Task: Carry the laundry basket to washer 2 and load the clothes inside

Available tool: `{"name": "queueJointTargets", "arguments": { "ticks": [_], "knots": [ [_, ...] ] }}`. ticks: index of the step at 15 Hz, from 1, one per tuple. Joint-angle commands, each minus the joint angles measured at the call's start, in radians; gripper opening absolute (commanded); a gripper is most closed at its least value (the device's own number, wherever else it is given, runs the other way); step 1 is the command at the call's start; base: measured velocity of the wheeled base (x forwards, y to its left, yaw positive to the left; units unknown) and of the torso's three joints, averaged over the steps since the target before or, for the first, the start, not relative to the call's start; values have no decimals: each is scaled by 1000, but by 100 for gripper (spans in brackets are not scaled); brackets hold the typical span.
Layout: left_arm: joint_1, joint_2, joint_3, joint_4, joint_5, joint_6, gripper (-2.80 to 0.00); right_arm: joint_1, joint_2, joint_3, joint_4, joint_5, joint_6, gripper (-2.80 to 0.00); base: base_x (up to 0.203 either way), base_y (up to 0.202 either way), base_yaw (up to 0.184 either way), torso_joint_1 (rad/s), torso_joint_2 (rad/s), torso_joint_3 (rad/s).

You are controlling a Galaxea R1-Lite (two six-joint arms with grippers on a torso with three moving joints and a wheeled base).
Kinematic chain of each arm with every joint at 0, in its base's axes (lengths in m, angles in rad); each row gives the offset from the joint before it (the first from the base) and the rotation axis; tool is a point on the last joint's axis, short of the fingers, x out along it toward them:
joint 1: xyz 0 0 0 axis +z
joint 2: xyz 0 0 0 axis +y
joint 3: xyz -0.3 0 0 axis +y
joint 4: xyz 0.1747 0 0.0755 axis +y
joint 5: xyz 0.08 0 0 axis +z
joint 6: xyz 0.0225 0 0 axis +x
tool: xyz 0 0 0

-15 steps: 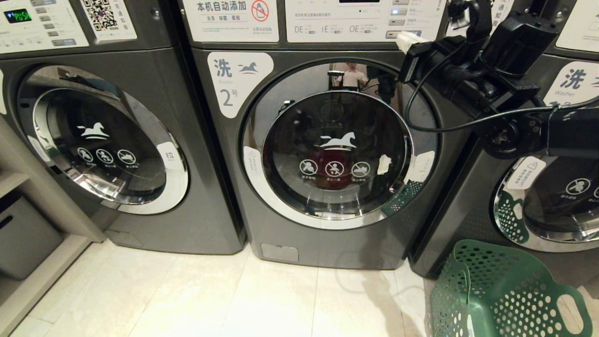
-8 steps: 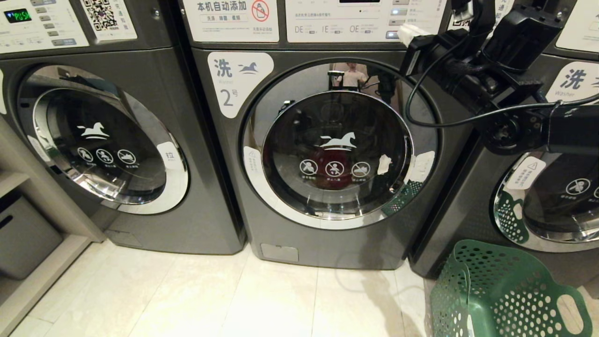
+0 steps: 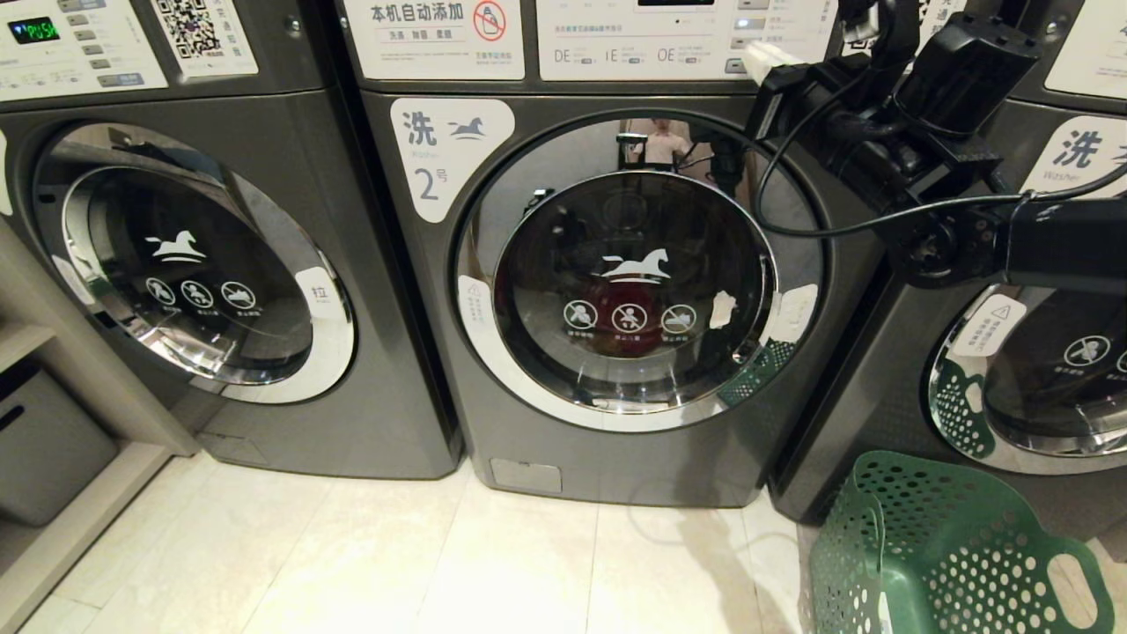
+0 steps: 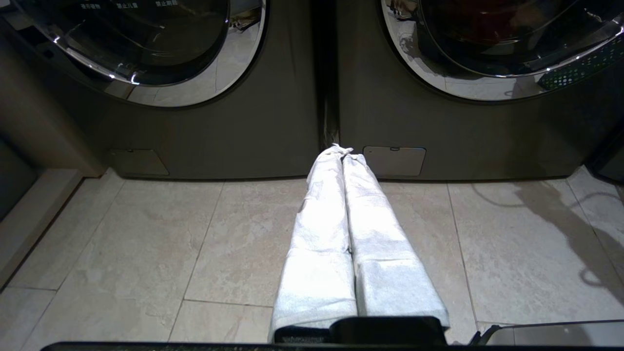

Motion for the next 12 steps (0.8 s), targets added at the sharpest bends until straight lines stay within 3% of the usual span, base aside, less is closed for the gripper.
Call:
{"name": "queueJointTargets", "arguments": {
  "ticks": [1,12],
  "knots": [
    [0,0,6,0,0,0,-280,0,11,1,-2,0,-1,-280,0,0,0,0,0,0],
    [0,0,6,0,0,0,-280,-18,24,-2,-5,-4,-6,-280,0,0,0,0,0,0]
  ]
}}
